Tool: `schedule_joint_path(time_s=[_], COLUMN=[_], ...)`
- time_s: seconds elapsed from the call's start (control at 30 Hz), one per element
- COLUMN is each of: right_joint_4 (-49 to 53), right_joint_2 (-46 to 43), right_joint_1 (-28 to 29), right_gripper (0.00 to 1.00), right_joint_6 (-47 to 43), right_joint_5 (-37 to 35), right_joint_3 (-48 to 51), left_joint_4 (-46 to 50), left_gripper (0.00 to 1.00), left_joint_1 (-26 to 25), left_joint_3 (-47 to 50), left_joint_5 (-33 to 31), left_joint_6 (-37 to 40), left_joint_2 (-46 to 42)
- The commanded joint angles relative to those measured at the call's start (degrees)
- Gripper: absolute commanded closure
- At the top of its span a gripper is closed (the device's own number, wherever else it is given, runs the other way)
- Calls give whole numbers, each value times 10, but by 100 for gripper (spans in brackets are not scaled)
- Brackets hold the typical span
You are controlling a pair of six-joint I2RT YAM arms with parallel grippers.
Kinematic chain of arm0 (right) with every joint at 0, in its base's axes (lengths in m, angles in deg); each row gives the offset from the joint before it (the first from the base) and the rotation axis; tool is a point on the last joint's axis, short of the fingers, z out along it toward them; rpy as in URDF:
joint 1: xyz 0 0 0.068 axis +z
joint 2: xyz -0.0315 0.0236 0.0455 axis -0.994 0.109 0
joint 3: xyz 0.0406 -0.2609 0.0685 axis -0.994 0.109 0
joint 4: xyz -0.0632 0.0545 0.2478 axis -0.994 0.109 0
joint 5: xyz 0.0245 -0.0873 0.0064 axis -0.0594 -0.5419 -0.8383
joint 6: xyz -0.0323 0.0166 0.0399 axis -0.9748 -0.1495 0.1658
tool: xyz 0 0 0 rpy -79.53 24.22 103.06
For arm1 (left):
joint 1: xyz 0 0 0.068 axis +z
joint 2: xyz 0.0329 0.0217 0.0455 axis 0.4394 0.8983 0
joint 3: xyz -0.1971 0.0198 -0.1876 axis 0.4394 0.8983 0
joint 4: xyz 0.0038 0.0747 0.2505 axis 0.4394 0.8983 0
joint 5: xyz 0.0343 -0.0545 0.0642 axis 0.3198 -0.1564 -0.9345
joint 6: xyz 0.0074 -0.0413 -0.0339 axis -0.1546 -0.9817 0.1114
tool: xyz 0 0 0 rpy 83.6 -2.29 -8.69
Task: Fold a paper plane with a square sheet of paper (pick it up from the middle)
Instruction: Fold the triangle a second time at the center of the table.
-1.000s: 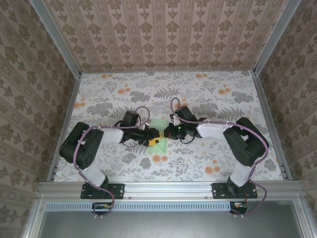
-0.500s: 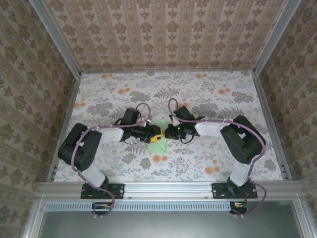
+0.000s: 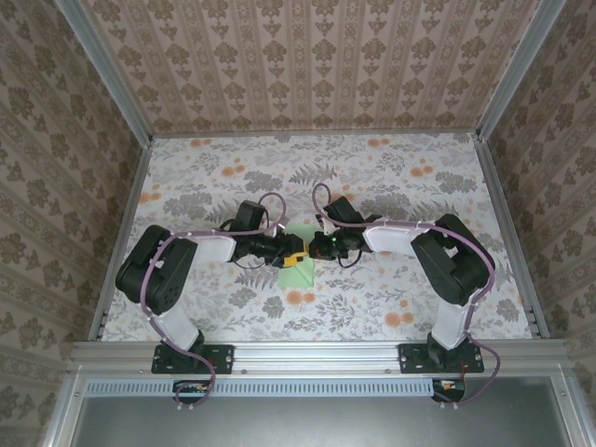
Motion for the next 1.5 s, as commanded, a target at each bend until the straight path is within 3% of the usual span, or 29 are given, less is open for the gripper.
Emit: schedule_joint_path(time_s=[0.0,1.47], right_joint_4=[21,18], right_joint_2=[15,38], right_joint_1=[-4,-3], right_gripper=[100,100], right_joint_6=[-14,-31], right_joint_5=[-13,6], right_joint_3=[-16,-37], left_joint_4=[12,26], left_gripper=[62,64], left_joint_1=[-3,-2], left_joint_3=[-16,-14], left_joint_5=[10,2], left_joint_6=[19,40], left_joint_2=[6,38])
